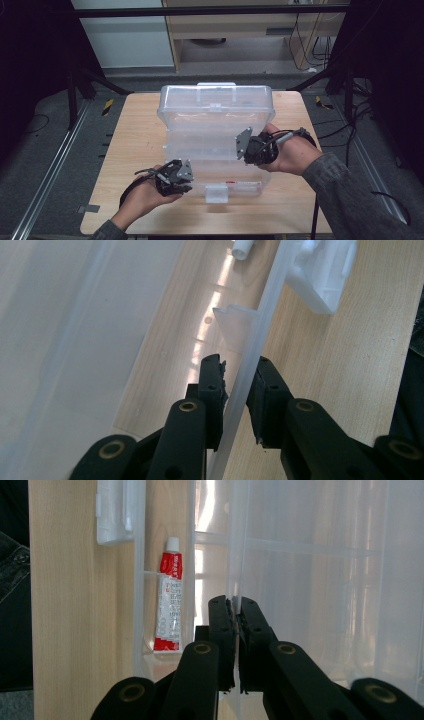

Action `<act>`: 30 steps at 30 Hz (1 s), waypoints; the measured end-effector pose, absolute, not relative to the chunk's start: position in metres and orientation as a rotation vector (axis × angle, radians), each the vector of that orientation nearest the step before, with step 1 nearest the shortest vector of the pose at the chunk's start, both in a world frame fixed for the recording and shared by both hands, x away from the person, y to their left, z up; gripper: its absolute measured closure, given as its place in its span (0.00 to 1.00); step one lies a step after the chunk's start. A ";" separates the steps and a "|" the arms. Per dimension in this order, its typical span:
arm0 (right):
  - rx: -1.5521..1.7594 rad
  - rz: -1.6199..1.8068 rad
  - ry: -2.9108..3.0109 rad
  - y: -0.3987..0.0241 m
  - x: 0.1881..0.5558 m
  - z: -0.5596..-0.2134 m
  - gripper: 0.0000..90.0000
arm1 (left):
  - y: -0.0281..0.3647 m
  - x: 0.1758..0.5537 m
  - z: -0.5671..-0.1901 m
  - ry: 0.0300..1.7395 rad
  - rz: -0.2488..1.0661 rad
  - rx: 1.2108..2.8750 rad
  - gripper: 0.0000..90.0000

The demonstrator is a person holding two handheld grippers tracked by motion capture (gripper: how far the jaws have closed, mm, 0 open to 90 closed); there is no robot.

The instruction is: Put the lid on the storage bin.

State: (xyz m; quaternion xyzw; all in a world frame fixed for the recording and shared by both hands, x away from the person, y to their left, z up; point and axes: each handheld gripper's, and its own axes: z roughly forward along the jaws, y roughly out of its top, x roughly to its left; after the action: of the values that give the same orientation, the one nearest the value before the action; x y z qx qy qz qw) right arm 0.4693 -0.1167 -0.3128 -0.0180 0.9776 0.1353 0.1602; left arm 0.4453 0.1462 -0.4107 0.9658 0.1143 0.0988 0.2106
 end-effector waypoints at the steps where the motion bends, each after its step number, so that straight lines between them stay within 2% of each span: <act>1: -0.053 0.384 2.793 -0.117 0.470 -0.313 0.96 | 0.146 0.445 -0.411 0.316 0.279 2.685 0.85; 15: -0.035 0.384 2.803 -0.117 0.470 -0.312 0.96 | 0.147 0.441 -0.409 0.325 0.320 2.668 0.82; 17: -0.035 0.384 2.804 -0.117 0.470 -0.312 0.96 | 0.149 0.439 -0.404 0.340 0.338 2.639 0.75; 22: -0.036 0.390 2.804 -0.118 0.471 -0.312 0.96 | 0.155 0.432 -0.392 0.335 0.365 2.603 0.69; 30: -0.029 0.406 2.805 -0.119 0.471 -0.312 0.95 | 0.170 0.421 -0.360 0.385 0.369 2.458 0.69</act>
State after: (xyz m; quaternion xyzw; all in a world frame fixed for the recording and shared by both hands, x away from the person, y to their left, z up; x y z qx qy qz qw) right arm 0.4709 -0.1193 -0.3123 -0.0102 0.9780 0.1416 0.1531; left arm 0.4214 0.1699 -0.3603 0.9297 0.1455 0.1397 0.3082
